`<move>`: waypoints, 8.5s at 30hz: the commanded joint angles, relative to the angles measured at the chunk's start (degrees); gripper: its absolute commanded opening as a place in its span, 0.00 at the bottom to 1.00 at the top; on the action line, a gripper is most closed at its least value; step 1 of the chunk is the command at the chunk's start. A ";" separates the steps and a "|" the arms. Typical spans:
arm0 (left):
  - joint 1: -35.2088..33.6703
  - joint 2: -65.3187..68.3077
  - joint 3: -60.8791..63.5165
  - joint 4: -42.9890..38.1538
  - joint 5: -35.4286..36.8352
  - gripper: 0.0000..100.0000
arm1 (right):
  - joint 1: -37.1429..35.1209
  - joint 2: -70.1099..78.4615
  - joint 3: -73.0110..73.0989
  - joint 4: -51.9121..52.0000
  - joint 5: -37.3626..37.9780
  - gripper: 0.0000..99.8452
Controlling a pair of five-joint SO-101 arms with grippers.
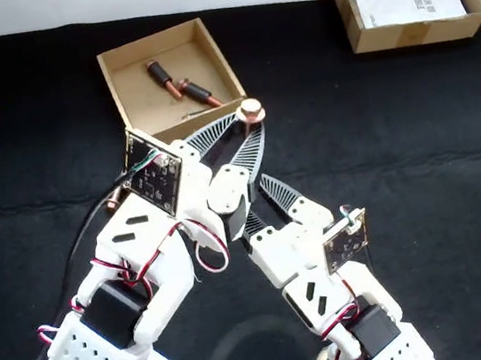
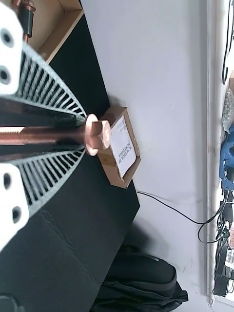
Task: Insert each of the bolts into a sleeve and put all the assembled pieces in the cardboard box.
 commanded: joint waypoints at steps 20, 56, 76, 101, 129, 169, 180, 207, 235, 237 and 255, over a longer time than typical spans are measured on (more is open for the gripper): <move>-0.84 -0.31 4.35 -1.32 -4.22 0.01 | 1.27 -0.31 8.48 -1.36 -0.18 0.01; -3.30 -7.34 -13.85 50.46 -6.07 0.18 | 10.42 -0.22 4.97 -1.36 -0.09 0.01; -24.40 -41.54 29.76 35.08 -6.15 0.01 | 12.00 0.40 -4.53 -17.10 24.88 0.01; -36.09 -40.48 50.15 13.54 -6.15 0.01 | 10.24 62.90 -41.36 -51.65 29.63 0.01; -58.86 -40.48 50.15 28.31 -6.51 0.01 | 0.22 156.09 -117.85 -52.35 45.54 0.01; -59.12 -40.48 50.15 27.96 -6.51 0.01 | -0.57 106.86 -70.73 -46.11 25.23 0.21; -59.12 -40.48 50.15 28.22 -6.51 0.01 | -0.48 94.37 -82.24 6.73 -4.13 0.21; -59.30 -40.48 50.15 28.31 -6.51 0.01 | -9.27 122.95 -112.92 52.00 2.90 0.21; -60.62 -40.75 50.15 28.13 -6.51 0.01 | -12.62 160.22 -152.84 54.81 5.63 0.21; -60.88 -40.75 50.15 28.04 -6.51 0.01 | -12.62 161.71 -154.59 54.81 6.86 0.21; -61.05 -40.57 50.15 27.96 -6.51 0.01 | -10.42 165.76 -163.47 62.02 6.77 0.01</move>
